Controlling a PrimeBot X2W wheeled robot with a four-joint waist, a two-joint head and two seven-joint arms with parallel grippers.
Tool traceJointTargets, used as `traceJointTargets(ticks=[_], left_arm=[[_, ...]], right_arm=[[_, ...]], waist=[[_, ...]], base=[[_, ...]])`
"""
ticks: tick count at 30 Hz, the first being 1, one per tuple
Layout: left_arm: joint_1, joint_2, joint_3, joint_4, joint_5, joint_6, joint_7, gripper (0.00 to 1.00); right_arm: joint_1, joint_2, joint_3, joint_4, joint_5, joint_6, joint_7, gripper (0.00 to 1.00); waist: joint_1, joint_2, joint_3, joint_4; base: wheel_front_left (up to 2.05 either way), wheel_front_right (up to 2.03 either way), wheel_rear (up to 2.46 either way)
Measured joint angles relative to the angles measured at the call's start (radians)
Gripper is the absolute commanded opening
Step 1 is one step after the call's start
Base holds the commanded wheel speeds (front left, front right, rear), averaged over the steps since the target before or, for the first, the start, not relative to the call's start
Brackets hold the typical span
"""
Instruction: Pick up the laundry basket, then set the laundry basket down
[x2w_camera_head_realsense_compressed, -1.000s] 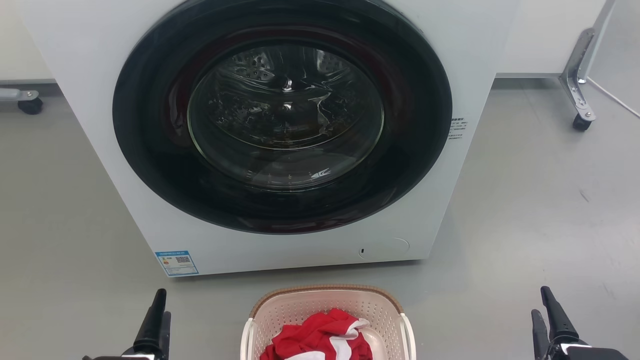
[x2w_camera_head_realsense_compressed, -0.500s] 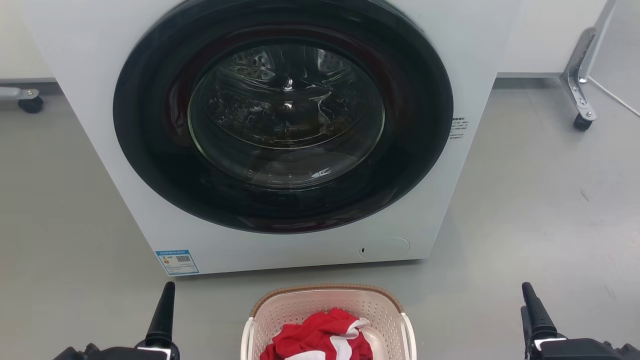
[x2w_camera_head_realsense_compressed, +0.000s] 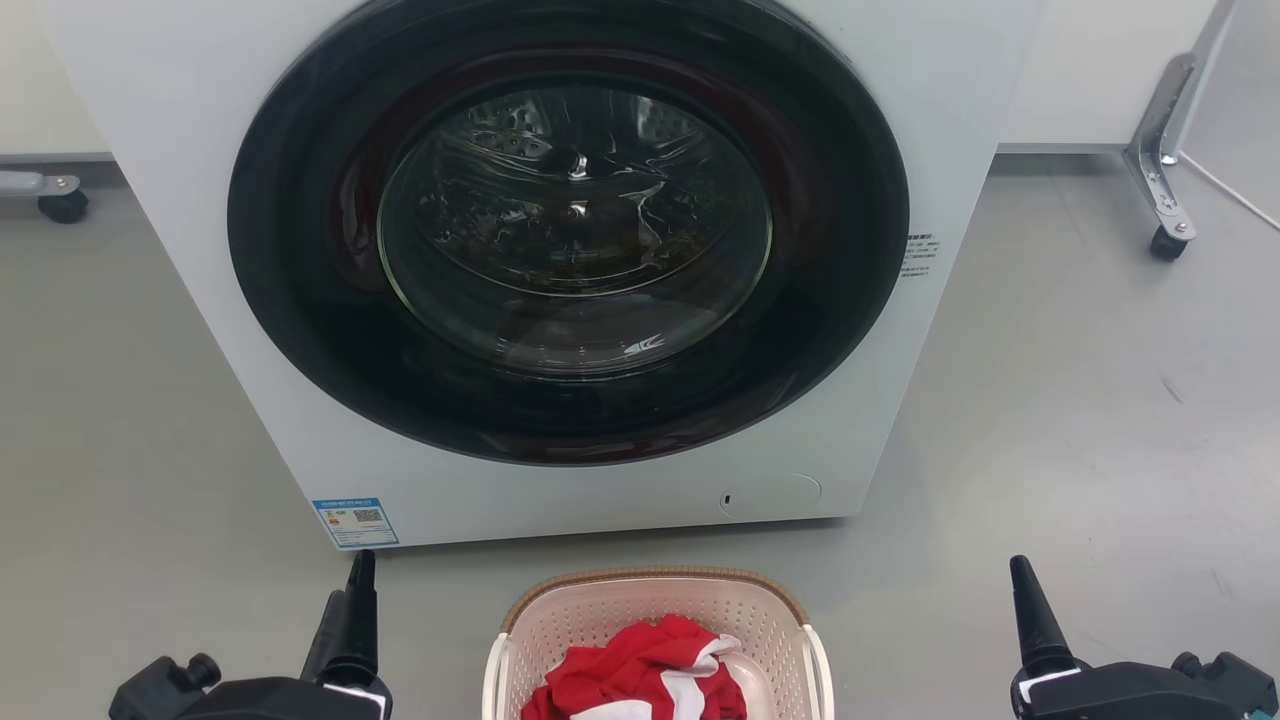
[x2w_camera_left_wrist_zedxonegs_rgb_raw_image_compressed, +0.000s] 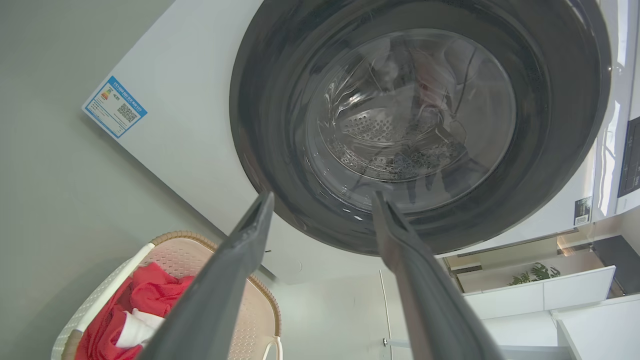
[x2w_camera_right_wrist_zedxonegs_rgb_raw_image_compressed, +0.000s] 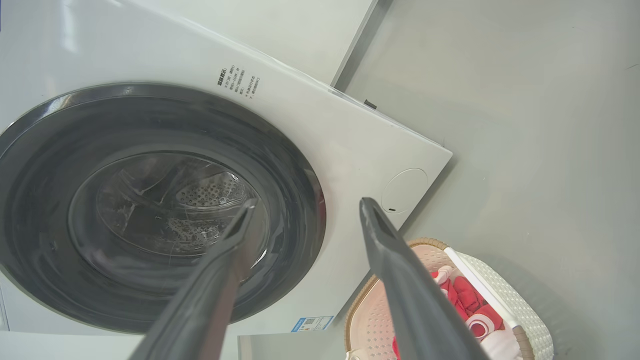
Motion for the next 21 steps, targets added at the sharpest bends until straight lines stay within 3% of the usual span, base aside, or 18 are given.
traceJointTargets(ticks=[21], left_arm=[[0.013,0.041,-0.091,-0.051,0.423,0.06,-0.082,1.0]], right_arm=[[-0.011,-0.01,0.086,-0.014,-0.352,-0.058,-0.082,1.0]], waist=[[0.0,0.0,0.001,0.003]], base=[[0.0,0.0,0.0]])
